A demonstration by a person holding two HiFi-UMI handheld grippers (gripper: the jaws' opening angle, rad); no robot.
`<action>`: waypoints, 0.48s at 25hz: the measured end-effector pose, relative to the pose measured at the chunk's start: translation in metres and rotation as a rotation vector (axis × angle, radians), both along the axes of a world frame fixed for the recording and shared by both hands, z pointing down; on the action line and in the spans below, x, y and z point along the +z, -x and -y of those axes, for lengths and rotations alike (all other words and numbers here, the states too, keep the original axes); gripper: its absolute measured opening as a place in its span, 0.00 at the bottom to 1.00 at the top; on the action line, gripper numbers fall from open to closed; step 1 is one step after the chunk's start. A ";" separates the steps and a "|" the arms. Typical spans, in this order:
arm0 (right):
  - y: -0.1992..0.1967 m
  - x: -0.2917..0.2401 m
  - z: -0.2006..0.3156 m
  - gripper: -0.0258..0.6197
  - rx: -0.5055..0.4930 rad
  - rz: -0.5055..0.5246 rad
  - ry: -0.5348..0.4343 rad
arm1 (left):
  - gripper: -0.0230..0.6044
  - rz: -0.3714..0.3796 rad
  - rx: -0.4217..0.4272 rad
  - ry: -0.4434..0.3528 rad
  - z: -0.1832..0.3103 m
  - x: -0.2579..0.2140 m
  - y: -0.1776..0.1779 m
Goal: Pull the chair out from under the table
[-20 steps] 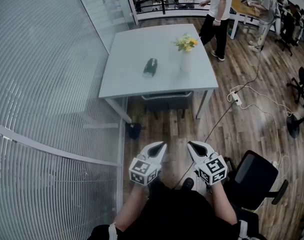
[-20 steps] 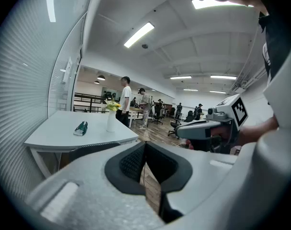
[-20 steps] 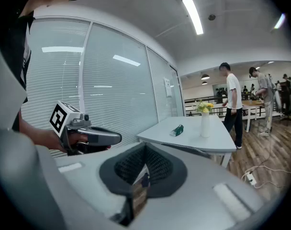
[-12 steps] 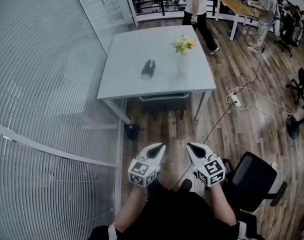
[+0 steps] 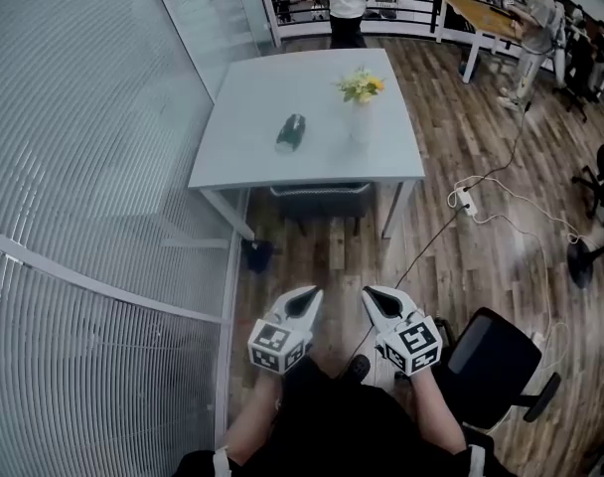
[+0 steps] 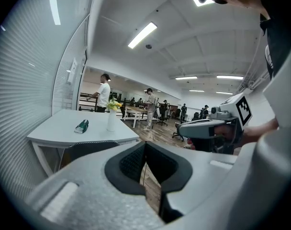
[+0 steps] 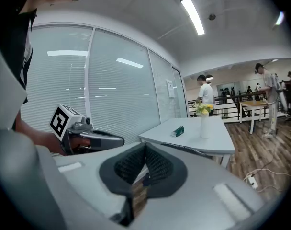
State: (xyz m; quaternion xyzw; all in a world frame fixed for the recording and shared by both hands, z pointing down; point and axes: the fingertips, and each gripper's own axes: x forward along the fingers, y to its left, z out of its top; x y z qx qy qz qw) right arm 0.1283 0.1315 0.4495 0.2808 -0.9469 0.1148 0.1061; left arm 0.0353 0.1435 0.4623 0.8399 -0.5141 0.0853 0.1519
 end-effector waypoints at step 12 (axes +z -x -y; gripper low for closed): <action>0.013 0.009 0.032 0.04 0.011 -0.010 0.010 | 0.05 0.014 0.017 0.013 0.028 0.007 0.014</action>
